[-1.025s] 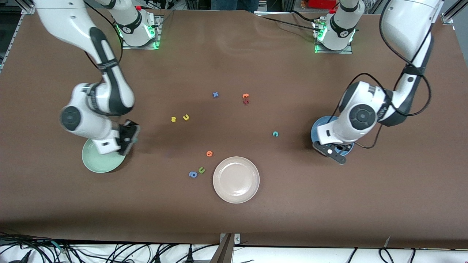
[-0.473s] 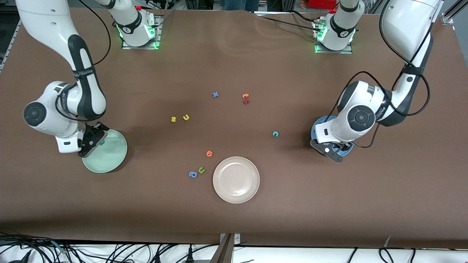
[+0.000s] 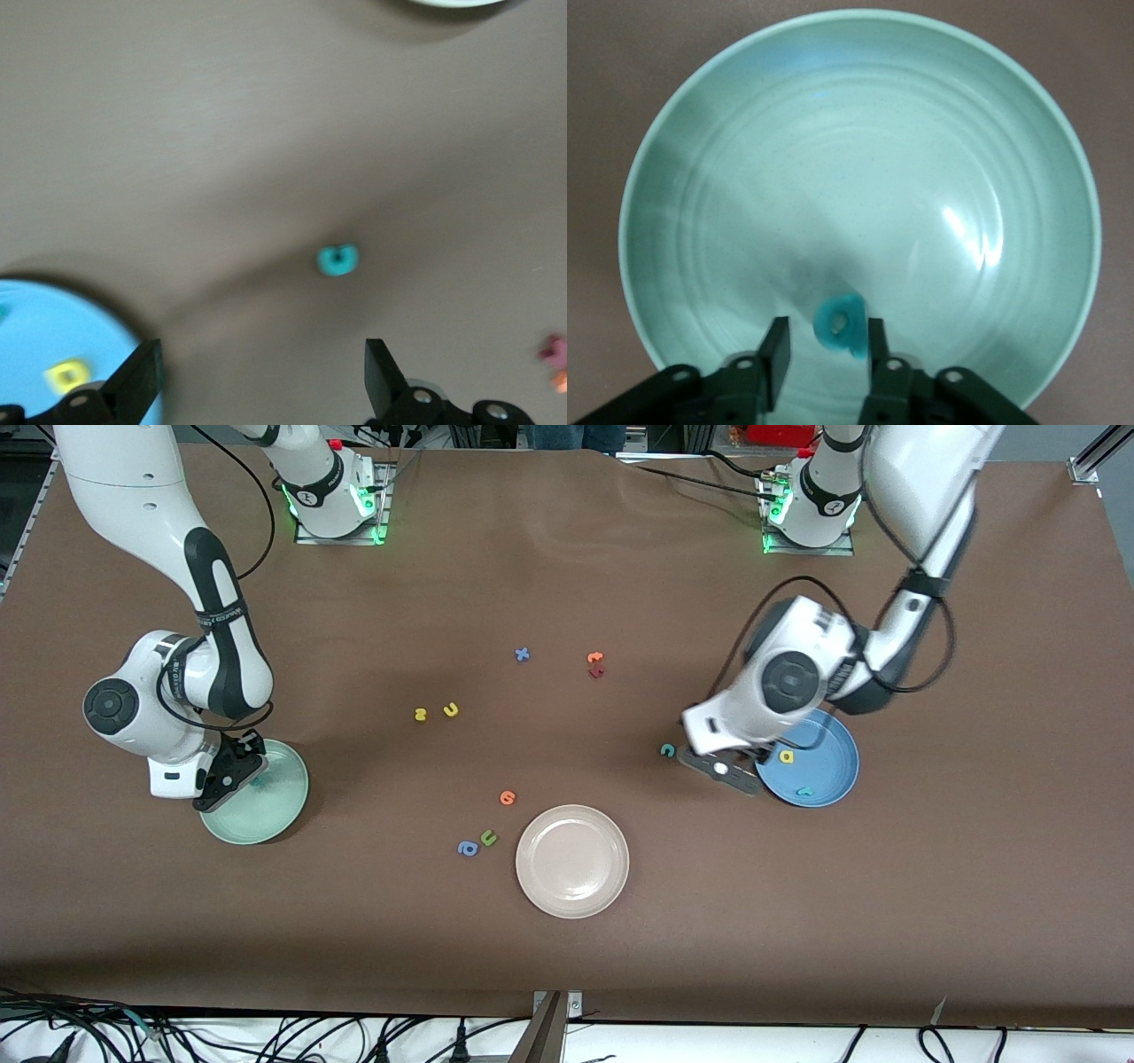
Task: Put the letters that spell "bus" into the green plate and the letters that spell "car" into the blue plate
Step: 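Grasp the cyan c with the left gripper while the right gripper reaches yellow 2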
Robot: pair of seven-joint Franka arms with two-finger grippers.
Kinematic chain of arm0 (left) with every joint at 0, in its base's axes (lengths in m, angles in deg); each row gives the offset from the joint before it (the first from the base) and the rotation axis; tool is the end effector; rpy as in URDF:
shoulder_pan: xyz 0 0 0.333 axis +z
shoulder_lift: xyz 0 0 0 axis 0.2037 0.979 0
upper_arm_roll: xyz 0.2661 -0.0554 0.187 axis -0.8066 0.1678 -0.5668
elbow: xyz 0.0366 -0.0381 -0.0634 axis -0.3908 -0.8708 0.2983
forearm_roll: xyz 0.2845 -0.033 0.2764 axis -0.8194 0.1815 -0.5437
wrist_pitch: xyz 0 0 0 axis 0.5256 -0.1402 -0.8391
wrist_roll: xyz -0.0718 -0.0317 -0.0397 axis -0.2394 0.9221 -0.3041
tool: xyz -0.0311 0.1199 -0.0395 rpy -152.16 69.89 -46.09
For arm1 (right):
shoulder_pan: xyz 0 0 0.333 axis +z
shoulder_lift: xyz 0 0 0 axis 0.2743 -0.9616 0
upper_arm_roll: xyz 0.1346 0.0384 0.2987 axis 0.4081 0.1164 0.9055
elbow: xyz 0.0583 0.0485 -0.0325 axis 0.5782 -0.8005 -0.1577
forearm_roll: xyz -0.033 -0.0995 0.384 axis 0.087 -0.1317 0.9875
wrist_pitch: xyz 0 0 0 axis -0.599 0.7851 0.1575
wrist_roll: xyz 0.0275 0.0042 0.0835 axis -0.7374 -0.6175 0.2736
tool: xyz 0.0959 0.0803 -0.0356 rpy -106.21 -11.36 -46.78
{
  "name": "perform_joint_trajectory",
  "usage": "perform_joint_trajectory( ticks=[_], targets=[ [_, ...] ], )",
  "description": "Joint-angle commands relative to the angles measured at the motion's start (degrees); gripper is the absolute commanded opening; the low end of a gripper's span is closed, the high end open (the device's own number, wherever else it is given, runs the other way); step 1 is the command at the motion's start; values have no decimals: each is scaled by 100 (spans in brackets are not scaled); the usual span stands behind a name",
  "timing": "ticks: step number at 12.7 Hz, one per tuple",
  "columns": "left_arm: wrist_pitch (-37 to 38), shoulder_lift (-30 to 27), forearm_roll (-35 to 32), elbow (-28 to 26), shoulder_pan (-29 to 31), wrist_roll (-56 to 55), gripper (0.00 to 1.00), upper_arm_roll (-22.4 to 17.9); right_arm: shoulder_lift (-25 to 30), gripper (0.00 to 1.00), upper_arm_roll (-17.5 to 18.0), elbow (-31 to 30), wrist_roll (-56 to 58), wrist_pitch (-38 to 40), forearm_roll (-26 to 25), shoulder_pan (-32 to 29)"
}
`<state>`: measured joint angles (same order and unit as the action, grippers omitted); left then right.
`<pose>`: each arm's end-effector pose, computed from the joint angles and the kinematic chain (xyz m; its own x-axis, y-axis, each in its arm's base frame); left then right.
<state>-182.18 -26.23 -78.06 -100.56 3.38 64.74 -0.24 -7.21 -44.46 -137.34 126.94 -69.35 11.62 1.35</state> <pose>0.5799 -0.2991 0.2628 0.8991 -0.4267 -0.0976 -0.4223 -0.9043 0.0631 0.6186 -0.0529 0.1824 0.7008 0.7112 -0.0553 0.7133 -0.6996 0.0423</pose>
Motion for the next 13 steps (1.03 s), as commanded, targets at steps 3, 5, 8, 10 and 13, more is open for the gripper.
perform_joint_trajectory(
  ticks=[3,5,8,10,13],
  targets=[
    [-551,660,-53,172,-261,-707,100,-104,471,69,136,-37,-796,664,88,22],
    [-667,793,-395,164,-296,-1190,100,-95,840,69,592,-54,-2181,1132,88,31],
    [-798,1030,-871,164,-393,-2095,100,-87,1166,76,1225,-194,-4231,1248,70,101],
    [-825,1057,-871,172,-455,-2186,95,-87,1167,80,1603,-352,-5427,1187,70,110],
    [-903,1180,-880,164,-455,-2151,66,-87,1167,79,2288,-914,-7735,293,70,206]
  ],
)
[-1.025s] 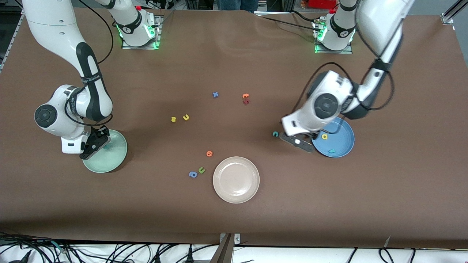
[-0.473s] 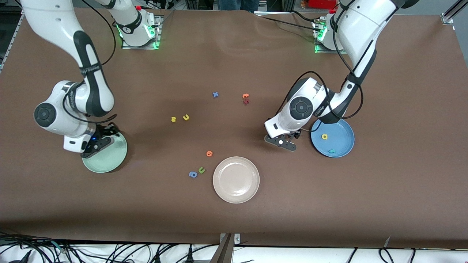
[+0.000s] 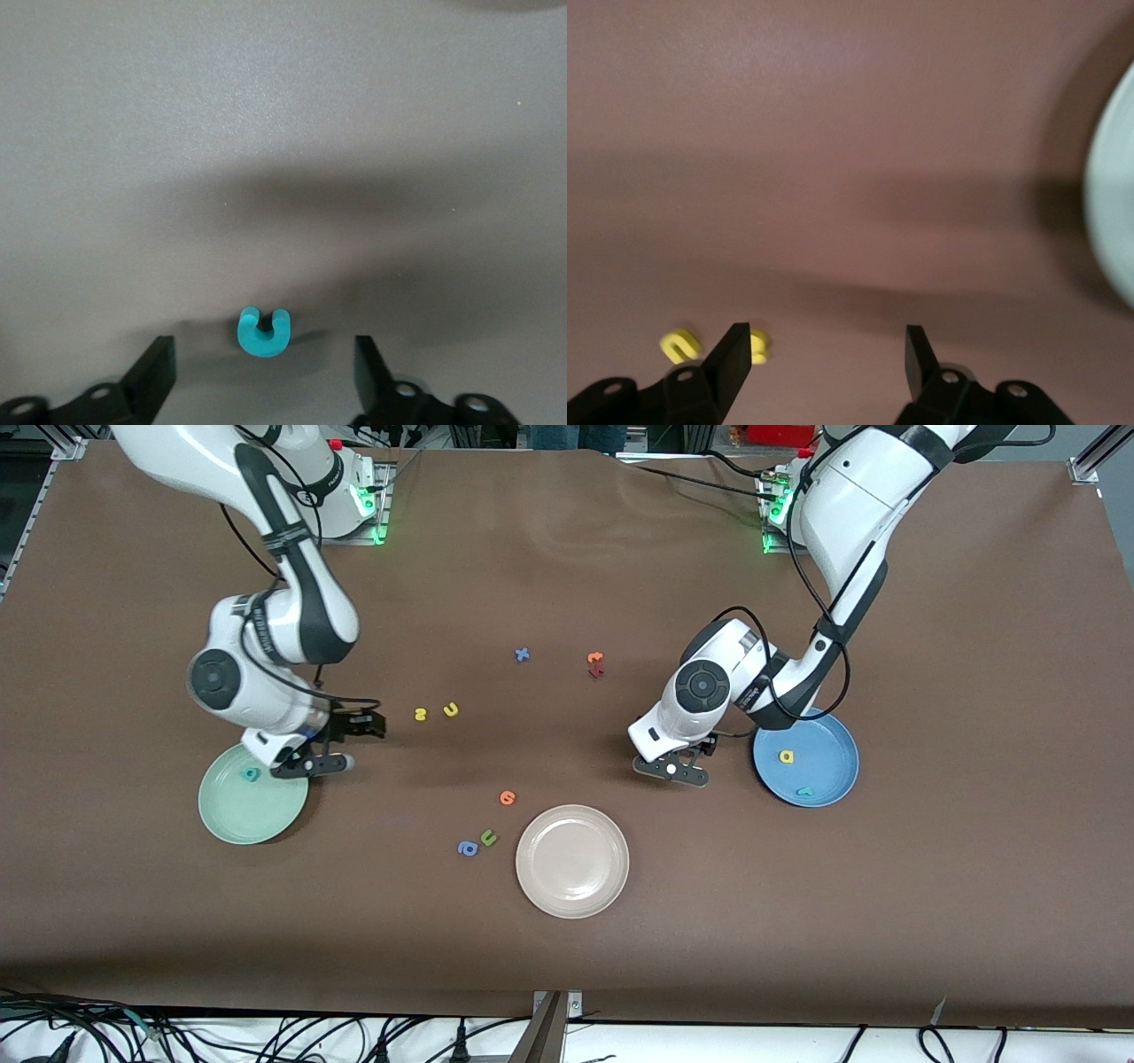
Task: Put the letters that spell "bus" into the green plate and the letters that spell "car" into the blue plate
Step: 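Grasp the cyan c with the left gripper while the right gripper reaches yellow 2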
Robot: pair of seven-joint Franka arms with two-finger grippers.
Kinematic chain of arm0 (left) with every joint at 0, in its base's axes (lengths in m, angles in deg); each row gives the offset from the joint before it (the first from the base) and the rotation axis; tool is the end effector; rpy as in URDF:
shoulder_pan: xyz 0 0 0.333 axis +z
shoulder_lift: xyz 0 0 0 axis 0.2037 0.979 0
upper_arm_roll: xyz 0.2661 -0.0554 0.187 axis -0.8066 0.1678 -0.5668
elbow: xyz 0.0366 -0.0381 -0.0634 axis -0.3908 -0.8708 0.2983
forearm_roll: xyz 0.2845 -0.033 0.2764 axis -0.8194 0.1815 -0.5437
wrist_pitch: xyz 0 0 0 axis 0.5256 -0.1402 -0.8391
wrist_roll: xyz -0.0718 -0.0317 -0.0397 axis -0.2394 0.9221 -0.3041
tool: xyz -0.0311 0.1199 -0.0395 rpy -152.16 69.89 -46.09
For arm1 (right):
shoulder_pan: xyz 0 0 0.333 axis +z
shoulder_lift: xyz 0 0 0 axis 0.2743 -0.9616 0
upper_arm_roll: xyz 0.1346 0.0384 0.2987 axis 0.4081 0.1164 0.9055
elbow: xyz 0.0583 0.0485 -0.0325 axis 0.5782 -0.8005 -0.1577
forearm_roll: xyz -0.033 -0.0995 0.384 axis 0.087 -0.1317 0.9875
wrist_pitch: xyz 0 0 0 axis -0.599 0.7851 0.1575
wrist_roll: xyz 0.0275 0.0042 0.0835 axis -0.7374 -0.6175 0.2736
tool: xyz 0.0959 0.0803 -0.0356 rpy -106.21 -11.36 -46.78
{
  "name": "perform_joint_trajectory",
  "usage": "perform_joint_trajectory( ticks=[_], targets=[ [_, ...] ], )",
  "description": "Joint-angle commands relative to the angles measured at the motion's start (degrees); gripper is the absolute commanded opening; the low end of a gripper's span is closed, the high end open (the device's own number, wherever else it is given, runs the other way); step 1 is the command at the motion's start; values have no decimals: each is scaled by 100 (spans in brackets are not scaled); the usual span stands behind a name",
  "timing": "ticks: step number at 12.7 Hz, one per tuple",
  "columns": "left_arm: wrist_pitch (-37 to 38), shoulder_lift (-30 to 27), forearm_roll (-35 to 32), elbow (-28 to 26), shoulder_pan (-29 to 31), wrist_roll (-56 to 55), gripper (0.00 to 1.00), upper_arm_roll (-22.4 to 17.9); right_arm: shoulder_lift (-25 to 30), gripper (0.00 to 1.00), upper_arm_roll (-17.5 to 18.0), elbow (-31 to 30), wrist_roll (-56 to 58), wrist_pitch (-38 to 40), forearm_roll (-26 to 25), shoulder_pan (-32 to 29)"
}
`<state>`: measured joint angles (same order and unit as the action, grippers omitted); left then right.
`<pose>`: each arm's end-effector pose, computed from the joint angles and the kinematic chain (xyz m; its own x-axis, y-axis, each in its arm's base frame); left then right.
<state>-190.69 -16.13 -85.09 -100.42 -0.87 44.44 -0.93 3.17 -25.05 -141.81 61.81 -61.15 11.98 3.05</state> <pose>0.5601 -0.3379 0.1638 0.9691 -0.2206 -0.1102 -0.2215 -0.9751 0.0043 0.5658 0.1671 0.2266 0.9930 -0.0092 -0.1176 -0.0230 -0.9930 -0.1162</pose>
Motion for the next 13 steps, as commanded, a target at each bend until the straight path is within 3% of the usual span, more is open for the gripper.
perform_joint_trajectory(
  ticks=[1,3,5,7,9,10,13],
  targets=[
    [-106,240,-186,149,-38,-121,63,-26,111,81,472,-591,-1604,-703,25,45],
    [-133,241,-544,158,-21,-103,63,-26,111,98,526,-688,-1687,-679,16,141],
    [-142,250,-546,167,-21,-103,53,-26,76,98,684,-750,-1687,-688,-28,142],
    [-133,241,-546,158,-3,-103,37,-18,-20,93,684,-794,-1661,-679,-298,203],
    [-124,232,-546,158,6,-103,19,-17,-82,77,684,-820,-1678,-679,-887,212],
    [-98,197,-546,158,23,-103,13,-17,-108,75,675,-820,-1670,-679,-968,212],
    [304,-170,-520,175,137,-103,11,26,-117,69,675,-829,-1678,-679,-1135,221]
  ],
)
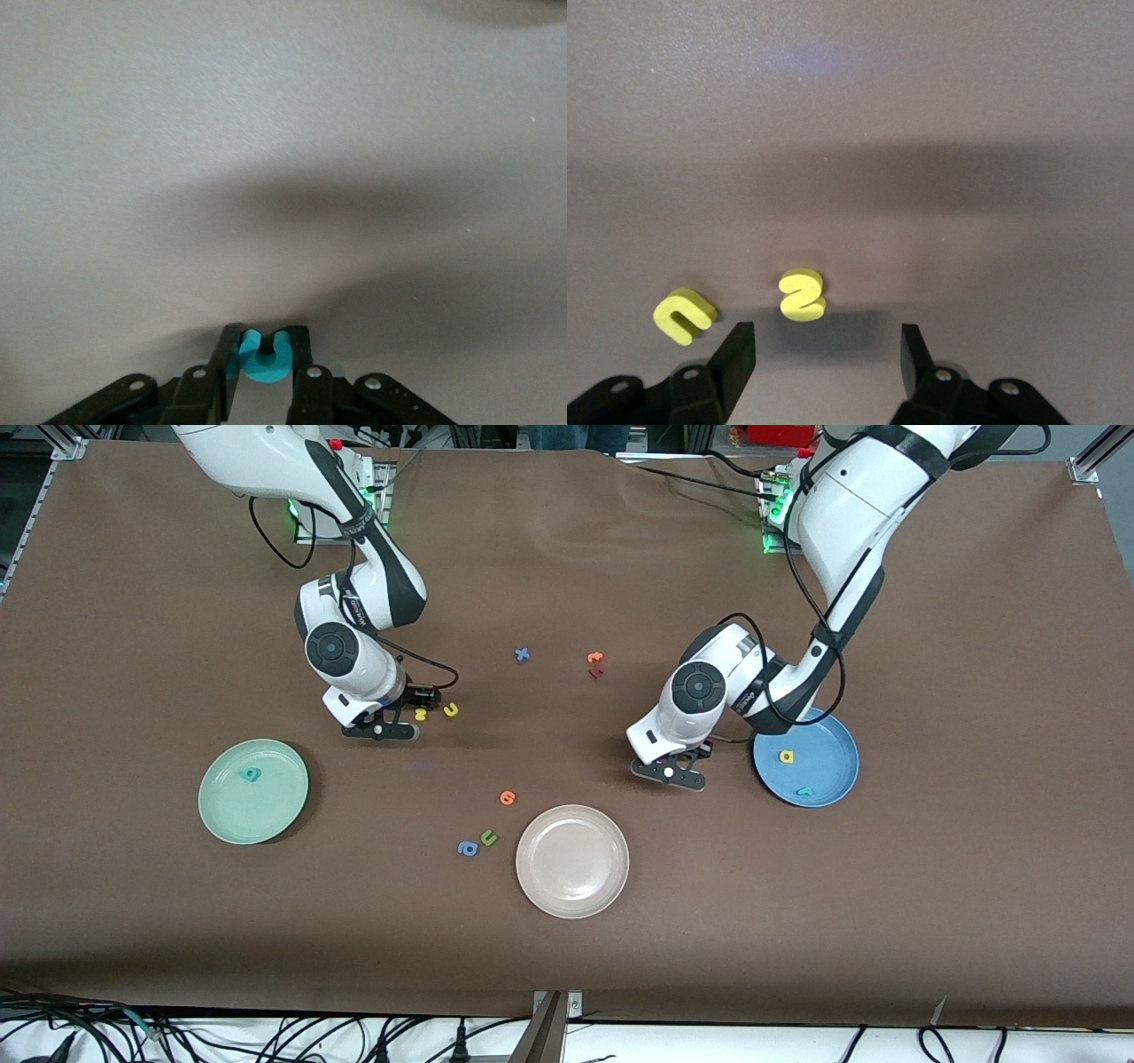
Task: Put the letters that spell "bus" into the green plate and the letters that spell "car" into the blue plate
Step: 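Place the c on the blue plate while the right gripper grasps the 2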
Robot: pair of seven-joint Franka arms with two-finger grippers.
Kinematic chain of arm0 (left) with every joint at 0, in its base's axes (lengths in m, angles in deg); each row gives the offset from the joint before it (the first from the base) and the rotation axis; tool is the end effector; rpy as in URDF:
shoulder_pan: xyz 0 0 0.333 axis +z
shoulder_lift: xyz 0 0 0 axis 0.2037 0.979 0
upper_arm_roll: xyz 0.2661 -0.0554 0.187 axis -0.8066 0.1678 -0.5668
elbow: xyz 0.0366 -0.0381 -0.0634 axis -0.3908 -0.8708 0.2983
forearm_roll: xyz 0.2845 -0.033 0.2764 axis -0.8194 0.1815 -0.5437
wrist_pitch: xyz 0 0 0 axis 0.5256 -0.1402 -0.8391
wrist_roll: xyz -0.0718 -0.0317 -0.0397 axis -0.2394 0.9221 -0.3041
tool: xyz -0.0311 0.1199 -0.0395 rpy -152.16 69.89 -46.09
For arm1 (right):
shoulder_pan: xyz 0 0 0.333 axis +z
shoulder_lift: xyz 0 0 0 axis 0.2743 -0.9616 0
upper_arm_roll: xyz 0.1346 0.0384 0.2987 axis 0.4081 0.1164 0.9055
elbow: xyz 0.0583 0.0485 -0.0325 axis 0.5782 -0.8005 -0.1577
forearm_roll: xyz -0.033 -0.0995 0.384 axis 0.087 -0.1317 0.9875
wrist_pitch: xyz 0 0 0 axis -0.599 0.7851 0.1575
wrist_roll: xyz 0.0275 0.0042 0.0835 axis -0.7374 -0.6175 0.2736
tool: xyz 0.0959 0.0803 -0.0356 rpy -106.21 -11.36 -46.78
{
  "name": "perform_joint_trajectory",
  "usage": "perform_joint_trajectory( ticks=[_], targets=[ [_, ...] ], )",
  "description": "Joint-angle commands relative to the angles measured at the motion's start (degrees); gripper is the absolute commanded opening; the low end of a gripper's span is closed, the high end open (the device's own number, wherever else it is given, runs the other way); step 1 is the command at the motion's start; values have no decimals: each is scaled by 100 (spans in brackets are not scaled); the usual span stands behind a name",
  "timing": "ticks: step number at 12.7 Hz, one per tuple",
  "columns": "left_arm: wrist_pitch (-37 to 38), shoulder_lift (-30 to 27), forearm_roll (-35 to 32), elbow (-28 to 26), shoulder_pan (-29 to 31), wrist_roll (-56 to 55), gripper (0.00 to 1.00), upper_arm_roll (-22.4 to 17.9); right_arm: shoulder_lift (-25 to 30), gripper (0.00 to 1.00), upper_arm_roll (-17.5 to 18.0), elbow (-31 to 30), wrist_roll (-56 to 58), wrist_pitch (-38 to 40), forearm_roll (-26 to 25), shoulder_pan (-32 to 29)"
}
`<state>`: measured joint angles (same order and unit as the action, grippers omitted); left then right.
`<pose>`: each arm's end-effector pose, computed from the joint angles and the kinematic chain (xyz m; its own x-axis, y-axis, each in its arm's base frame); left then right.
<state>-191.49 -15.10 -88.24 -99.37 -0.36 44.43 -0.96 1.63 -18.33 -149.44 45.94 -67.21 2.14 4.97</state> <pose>0.5699 -0.3336 0.1604 0.9661 -0.2452 -0.0806 -0.2473 -0.9688 -0.0169 0.4966 0.2273 0.1700 0.9868 -0.0280 -0.1597 -0.0274 -0.9996 0.0057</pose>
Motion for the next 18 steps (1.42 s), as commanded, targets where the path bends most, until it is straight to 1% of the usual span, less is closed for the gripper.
perform_joint_trajectory(
  ticks=[1,3,5,7,9,10,11,12,13,14,15,16,17,18],
  targets=[
    [639,-492,-196,71,113,-94,11,29,36,69,12,-75,-109,-73,-152,30],
    [1000,-731,-161,71,401,-77,12,38,36,69,12,-57,-110,-91,-152,73],
    [1370,-942,-126,80,753,823,12,29,-42,69,3,-31,-110,-178,-143,82],
    [1599,-1083,-117,71,1271,1860,13,38,-87,69,3,-31,-110,-223,-169,108],
    [1915,-1101,-47,28,1649,2636,14,38,-104,69,3,-31,-110,-231,-178,109],
    [1986,-1032,197,-51,1817,2918,14,29,-130,69,3,-22,-110,-231,-222,109],
    [2004,-970,322,-148,1923,3086,15,29,-139,66,3,-22,-118,-231,-274,117],
    [2004,-961,332,-244,1967,3105,20,29,-140,66,3,-31,-118,-240,-301,117],
    [2004,-961,332,-306,1976,3114,39,29,-157,66,3,-31,-110,-258,-301,117],
    [2004,-961,332,-281,1994,3123,98,29,-157,63,3,-31,-110,-258,-336,117],
    [2004,-969,332,-228,1994,3131,100,29,-166,61,-5,-31,-118,-266,-380,117],
    [2004,-1004,332,-193,1985,3123,100,38,-166,59,-14,-31,-110,-275,-415,117],
    [2083,-1083,366,-132,1985,3114,100,55,-166,55,-23,-22,-110,-275,-415,117],
    [2362,-1205,515,69,1942,3105,100,90,-166,54,-23,-22,-118,-293,-433,117]
  ],
)
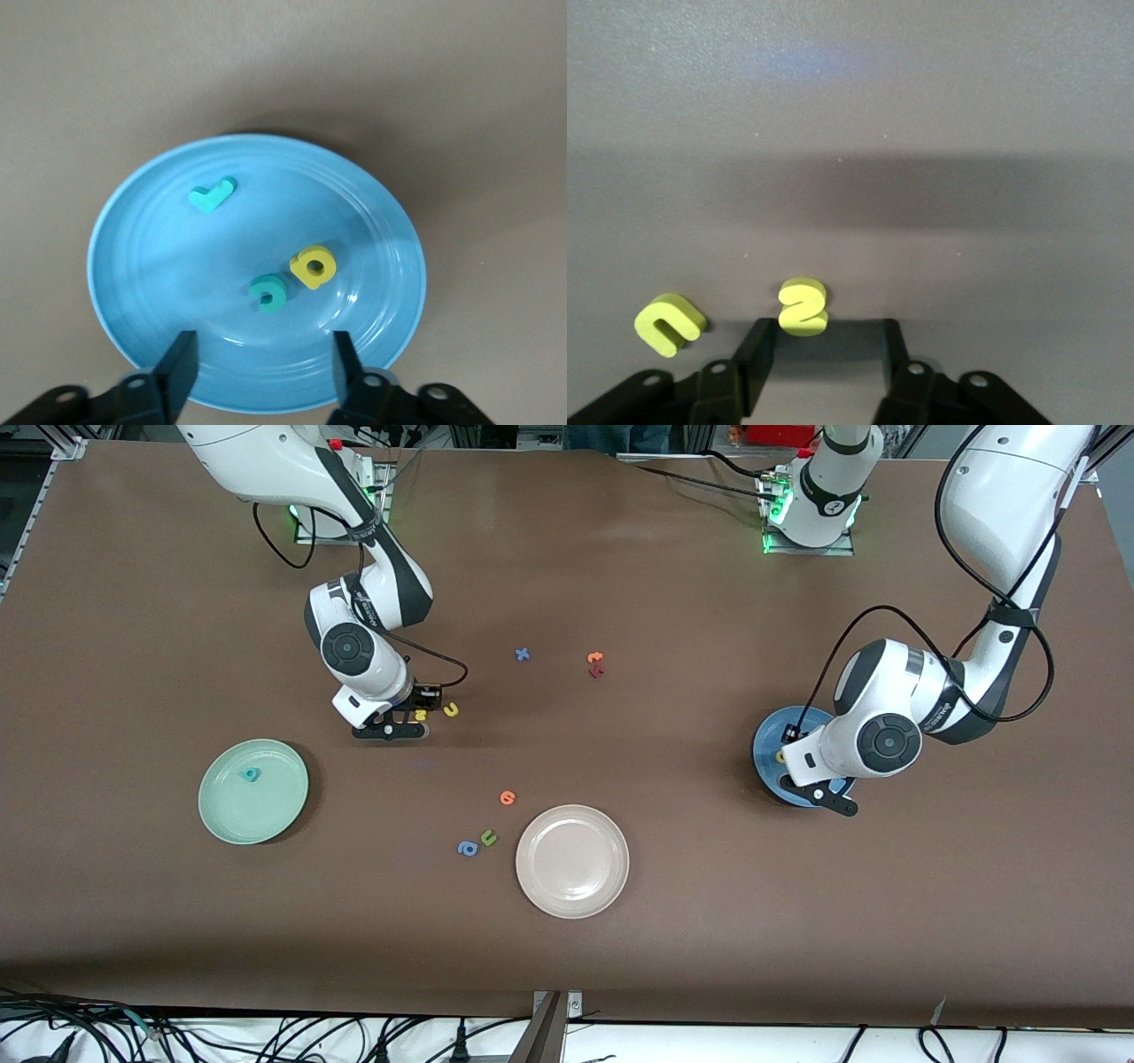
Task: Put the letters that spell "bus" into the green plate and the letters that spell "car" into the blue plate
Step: 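Place the c on the blue plate while the right gripper grasps the 2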
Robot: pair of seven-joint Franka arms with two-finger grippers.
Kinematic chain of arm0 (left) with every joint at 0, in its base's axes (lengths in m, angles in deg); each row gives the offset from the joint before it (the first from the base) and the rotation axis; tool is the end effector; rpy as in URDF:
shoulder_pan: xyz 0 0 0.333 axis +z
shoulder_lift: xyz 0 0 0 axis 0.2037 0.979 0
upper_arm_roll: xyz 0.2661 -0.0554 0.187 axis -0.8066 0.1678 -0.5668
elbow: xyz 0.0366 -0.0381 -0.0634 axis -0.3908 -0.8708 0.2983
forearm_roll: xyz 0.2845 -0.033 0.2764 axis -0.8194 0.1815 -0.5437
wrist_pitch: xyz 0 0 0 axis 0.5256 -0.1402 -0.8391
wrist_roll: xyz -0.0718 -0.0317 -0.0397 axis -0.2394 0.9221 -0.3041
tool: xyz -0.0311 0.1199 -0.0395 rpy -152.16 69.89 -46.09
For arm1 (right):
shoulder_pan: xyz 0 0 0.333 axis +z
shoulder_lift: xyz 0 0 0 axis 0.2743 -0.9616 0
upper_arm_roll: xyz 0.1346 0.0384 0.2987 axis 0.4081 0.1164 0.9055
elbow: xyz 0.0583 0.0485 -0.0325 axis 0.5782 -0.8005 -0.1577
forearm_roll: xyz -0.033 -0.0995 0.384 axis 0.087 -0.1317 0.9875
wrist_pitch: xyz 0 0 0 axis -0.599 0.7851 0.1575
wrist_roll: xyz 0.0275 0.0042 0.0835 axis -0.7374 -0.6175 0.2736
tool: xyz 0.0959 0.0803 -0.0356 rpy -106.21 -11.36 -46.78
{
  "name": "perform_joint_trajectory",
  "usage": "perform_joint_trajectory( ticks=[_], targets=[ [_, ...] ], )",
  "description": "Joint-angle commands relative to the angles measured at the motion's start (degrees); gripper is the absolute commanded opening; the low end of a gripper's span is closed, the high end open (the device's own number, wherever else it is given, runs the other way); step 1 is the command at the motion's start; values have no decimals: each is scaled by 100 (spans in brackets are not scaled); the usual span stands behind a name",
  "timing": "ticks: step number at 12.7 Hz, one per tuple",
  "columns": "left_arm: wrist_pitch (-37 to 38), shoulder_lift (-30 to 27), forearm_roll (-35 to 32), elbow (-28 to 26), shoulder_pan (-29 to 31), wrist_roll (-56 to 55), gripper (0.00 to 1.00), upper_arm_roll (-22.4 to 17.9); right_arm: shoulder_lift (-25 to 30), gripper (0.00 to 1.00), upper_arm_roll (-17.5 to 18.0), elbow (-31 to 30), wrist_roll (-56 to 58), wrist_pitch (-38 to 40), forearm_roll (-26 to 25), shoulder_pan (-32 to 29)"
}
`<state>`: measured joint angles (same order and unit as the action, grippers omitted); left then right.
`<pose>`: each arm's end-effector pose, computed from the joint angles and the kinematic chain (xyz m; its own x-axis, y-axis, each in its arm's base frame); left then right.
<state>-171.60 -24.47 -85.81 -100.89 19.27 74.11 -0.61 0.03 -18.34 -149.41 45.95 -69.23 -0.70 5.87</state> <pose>0.6132 -0.1084 0.2298 0.8775 -0.3722 -0.3026 -0.3917 -0.9201 -0.0041 0.4937 0.2346 0.1573 0.9896 0.0255 -0.1416 0.0292 -0.9993 0.0245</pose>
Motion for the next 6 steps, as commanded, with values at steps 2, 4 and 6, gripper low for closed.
perform_joint_trajectory(
  ticks=[2,4,6],
  targets=[
    [1136,-533,614,834,-22,129,100,170,-6,45,-22,-34,-118,-152,-175,27],
    [1970,-709,642,1712,-22,129,100,345,-14,31,-22,-34,-110,-169,-210,27],
    [2850,-745,642,2766,57,129,100,338,-14,15,-22,-34,-110,-169,-307,27]
  ],
)
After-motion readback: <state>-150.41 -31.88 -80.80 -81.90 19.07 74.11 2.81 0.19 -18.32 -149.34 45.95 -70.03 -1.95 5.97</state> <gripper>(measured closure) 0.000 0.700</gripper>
